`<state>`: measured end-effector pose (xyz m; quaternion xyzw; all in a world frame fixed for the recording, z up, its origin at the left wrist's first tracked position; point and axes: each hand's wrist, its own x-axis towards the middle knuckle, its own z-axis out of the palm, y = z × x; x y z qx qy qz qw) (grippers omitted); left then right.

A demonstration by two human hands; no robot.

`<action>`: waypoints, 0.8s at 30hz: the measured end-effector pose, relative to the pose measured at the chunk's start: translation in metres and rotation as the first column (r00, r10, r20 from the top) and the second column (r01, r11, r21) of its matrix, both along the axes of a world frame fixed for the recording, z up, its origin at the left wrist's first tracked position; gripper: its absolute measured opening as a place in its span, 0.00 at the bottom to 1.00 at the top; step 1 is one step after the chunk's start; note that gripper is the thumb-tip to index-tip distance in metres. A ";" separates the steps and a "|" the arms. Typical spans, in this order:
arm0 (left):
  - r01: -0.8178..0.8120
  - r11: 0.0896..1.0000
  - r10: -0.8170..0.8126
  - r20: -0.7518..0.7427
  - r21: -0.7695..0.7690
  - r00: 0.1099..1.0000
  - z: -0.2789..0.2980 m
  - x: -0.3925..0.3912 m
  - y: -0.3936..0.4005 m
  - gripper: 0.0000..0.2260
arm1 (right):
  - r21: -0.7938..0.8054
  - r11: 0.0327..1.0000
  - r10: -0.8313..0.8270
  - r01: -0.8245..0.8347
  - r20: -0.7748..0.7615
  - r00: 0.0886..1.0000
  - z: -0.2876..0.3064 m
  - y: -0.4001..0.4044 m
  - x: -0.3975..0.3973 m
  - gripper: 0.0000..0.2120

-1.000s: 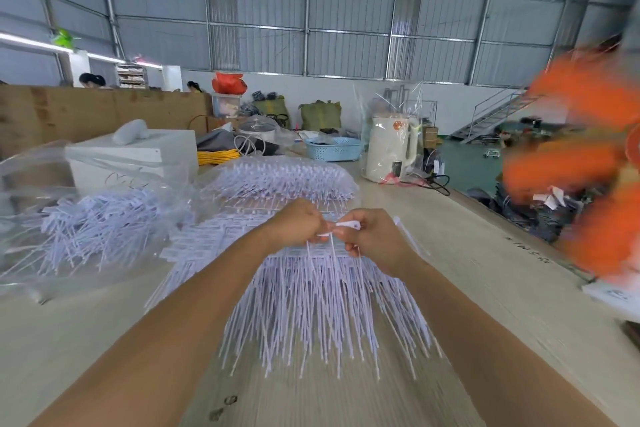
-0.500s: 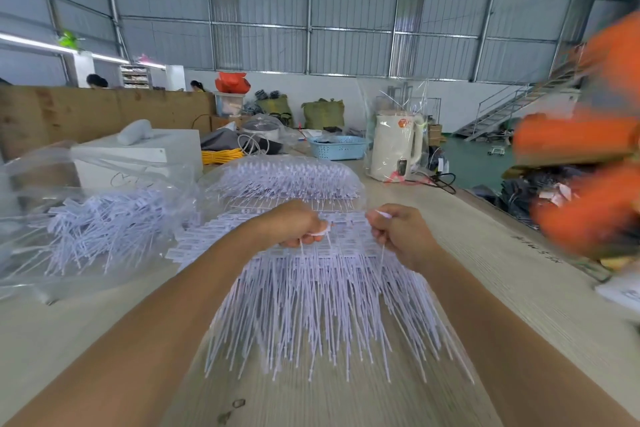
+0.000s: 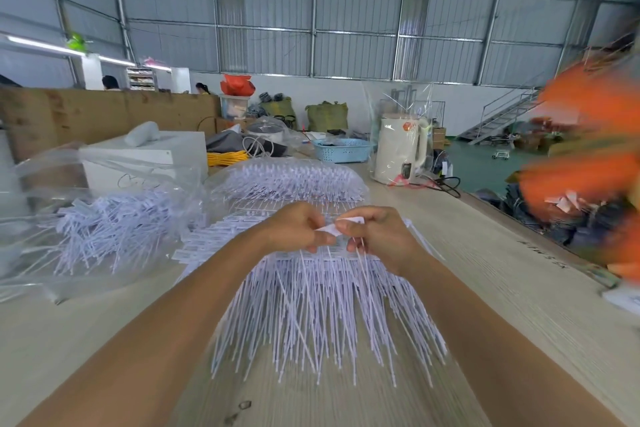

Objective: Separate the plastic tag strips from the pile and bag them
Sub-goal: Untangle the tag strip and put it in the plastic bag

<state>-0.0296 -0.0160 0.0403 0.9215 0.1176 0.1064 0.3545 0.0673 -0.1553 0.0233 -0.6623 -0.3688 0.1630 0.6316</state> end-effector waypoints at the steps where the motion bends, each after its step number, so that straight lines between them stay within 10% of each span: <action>1: -0.002 1.000 0.003 -0.024 0.025 1.000 0.000 -0.001 0.002 0.06 | 0.005 1.000 0.004 -0.004 0.009 1.000 0.000 0.000 0.000 0.05; 24: -0.127 0.992 0.128 0.156 -0.020 0.979 -0.016 0.010 0.008 0.08 | 0.018 0.999 -0.035 0.037 -0.132 0.991 -0.001 0.007 0.001 0.01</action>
